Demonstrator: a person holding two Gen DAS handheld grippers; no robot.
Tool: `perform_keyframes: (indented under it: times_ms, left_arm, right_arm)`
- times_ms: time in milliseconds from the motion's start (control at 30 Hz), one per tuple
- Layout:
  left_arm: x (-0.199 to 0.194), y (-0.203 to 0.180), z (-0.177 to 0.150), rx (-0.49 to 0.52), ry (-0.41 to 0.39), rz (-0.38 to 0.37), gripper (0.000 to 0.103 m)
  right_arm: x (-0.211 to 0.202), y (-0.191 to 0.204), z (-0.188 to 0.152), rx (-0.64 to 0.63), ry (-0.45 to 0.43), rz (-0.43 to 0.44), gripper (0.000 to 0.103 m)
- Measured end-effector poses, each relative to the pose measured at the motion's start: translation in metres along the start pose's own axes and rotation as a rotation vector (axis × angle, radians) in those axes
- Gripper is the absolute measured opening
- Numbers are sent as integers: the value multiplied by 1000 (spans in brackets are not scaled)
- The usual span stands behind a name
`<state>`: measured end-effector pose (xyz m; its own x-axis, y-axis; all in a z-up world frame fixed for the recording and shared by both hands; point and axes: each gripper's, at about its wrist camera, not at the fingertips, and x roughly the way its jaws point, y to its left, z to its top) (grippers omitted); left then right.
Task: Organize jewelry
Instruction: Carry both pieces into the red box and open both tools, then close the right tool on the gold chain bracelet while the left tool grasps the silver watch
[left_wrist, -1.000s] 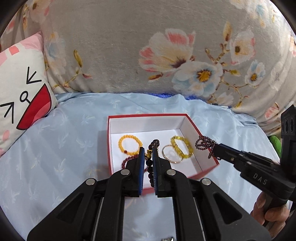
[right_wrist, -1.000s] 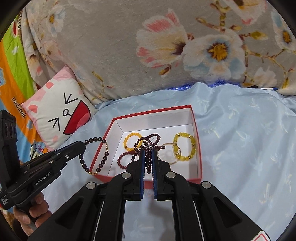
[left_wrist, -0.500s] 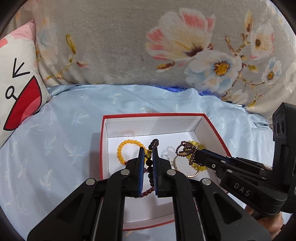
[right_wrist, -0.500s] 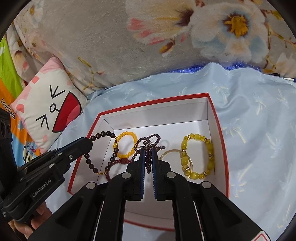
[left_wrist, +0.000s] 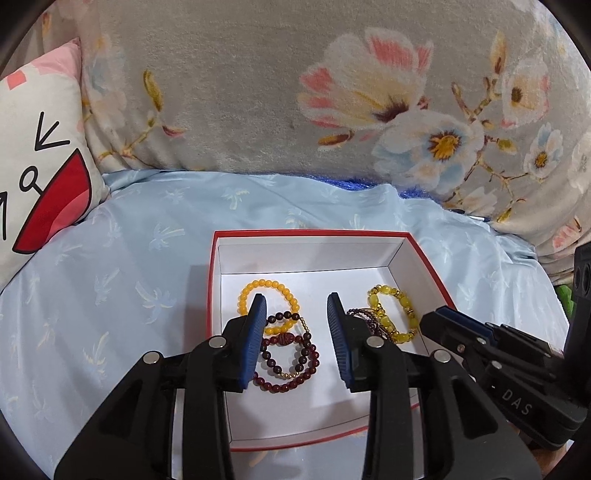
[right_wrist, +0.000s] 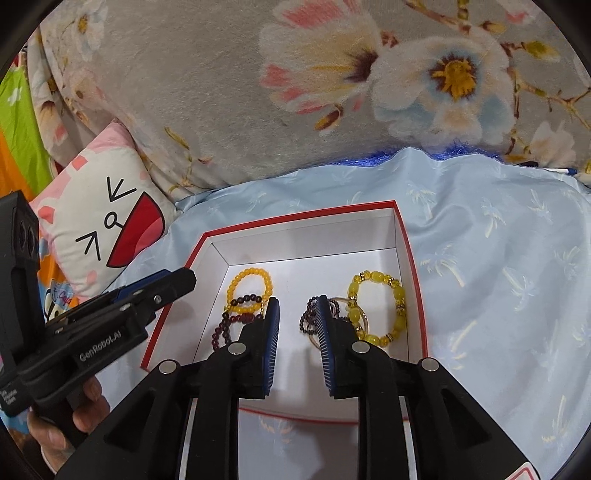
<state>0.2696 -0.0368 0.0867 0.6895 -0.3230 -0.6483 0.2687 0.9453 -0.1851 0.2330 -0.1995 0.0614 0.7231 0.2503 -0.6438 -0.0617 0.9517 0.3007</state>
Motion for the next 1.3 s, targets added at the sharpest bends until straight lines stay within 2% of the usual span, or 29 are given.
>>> perform_keyframes:
  times_ms: [267,633,733,1000,1300]
  left_arm:
    - [-29,-1,-18,4,-11,-7,33]
    - [-76,-4,-81,30,3,-6,33]
    - [-87,-5,-101,38,16,-3,33]
    - [-106,-8,-157,53,66,-5,33]
    - [-117,-22,-193,66,93,-24,33]
  right_arm:
    - [-34,6,-27,-22,-15,-2,22]
    - [-82,21,-88,-93,-14,-69,24]
    - [-94,20,-107,-83,-6,-71,29]
    - [-117,16,-159,-40,30,-75,30]
    - [-126,15,-205,-16,70,-117,30]
